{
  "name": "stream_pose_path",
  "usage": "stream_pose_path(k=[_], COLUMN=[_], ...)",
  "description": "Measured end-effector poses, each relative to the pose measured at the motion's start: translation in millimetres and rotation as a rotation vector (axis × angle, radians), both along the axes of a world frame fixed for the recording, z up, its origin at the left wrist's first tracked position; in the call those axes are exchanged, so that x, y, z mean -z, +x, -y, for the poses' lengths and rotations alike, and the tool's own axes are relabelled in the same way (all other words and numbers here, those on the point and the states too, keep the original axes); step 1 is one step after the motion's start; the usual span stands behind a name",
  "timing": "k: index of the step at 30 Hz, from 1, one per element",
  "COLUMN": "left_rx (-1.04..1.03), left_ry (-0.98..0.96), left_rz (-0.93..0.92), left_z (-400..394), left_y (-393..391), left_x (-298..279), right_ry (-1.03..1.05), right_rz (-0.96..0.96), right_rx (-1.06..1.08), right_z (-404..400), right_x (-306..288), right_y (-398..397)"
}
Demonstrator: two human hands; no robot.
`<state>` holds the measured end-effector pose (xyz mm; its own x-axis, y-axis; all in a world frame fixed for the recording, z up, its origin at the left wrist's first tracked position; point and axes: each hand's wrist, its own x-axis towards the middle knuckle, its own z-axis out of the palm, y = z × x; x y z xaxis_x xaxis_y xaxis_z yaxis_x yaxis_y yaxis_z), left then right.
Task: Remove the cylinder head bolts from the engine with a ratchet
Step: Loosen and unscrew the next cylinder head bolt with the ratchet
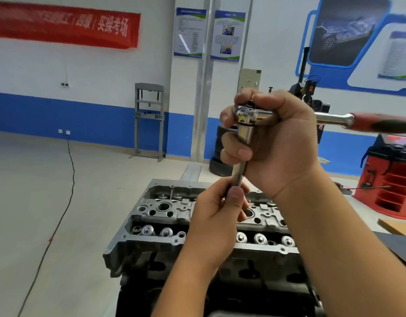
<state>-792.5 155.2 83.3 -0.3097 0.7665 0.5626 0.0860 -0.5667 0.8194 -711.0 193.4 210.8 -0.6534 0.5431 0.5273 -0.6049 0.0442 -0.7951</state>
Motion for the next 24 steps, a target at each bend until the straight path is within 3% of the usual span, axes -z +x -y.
stream_pose_path(k=[3, 6, 10, 12, 15, 20, 22, 24], left_rx=[-0.028, -0.005, 0.06, 0.045, -0.07, -0.13, -0.106, -0.055], left_ry=[0.029, 0.041, 0.018, 0.018, 0.034, 0.068, 0.054, 0.036], left_rz=[-0.008, 0.004, 0.02, -0.009, -0.057, -0.085, -0.07, -0.049], left_z=[-2.6, -1.6, 0.4, -0.8, -4.6, -7.0, -5.3, -3.6], left_y=[2.4, 0.5, -3.5, -1.4, 4.8, 5.8, 3.1, 0.0], left_x=[0.9, 1.0, 1.9, 1.7, 2.7, 5.7, 5.7, 6.1], right_ry=[0.109, 0.275, 0.119, 0.035, 0.04, 0.294, 0.337, 0.262], right_rz=[-0.175, -0.195, -0.075, -0.101, -0.171, -0.263, -0.22, -0.128], right_rx=[0.297, 0.527, 0.048, -0.07, 0.027, 0.497, 0.462, 0.189], right_z=[13.0, 17.7, 4.2, -5.0, -7.9, 3.1, 2.4, -2.0], right_x=[16.3, 18.3, 2.9, 2.6, 9.6, 20.2, 14.7, 6.7], right_y=[-6.5, -16.4, -11.1, -2.8, 3.1, -5.4, -9.1, -8.6])
